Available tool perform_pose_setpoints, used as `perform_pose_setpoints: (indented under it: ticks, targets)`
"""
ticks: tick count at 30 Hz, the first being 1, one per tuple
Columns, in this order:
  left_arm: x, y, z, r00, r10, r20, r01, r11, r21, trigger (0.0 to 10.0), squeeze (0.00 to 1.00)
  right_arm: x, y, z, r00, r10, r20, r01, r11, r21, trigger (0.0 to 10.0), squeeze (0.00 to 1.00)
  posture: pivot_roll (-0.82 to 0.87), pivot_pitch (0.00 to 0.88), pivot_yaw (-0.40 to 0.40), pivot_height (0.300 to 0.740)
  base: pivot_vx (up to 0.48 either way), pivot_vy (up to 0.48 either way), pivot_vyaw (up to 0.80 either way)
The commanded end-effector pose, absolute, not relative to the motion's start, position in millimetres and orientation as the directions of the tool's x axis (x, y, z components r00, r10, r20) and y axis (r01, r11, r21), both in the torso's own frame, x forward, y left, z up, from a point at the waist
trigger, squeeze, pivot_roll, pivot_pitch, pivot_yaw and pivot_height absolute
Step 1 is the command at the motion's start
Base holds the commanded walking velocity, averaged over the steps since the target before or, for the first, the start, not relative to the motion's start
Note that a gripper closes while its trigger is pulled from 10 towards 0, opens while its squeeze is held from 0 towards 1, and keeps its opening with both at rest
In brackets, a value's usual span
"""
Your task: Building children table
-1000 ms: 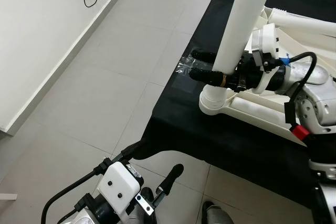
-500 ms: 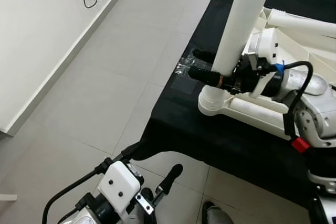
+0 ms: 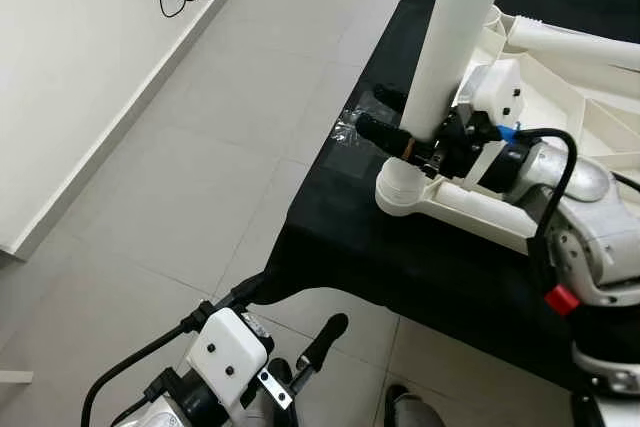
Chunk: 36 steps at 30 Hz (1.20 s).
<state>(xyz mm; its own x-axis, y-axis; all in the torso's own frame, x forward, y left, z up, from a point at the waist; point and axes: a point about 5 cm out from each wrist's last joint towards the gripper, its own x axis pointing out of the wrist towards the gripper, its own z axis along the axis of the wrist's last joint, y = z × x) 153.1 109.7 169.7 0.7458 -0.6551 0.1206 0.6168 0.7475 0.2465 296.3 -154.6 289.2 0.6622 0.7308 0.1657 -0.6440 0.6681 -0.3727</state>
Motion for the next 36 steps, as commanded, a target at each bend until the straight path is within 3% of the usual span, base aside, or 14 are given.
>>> perform_pose_setpoints:
  ticks: [1, 25, 36]
  targets:
    - [151, 112, 164, 0.747, -0.659, 0.093, 0.626, 0.743, 0.238, 10.0, 0.00, 302, -160, 260, 0.730, 0.682, 0.046, -0.643, 0.707, -0.294, 10.0, 0.00, 0.07, 0.355, 0.089, 0.740, 0.000, 0.000, 0.00]
    - [155, 112, 163, 0.748, -0.657, 0.098, 0.623, 0.745, 0.239, 10.0, 0.00, 299, -164, 249, 0.903, 0.428, 0.036, -0.405, 0.876, -0.260, 10.0, 0.00, 0.04, 0.348, 0.089, 0.740, 0.000, 0.000, 0.00]
    - [156, 113, 162, 0.747, -0.658, 0.097, 0.624, 0.743, 0.241, 10.0, 0.00, 282, -141, 241, 0.963, 0.258, 0.081, -0.241, 0.955, -0.174, 10.0, 0.00, 0.04, 0.347, 0.092, 0.740, 0.000, 0.000, 0.00]
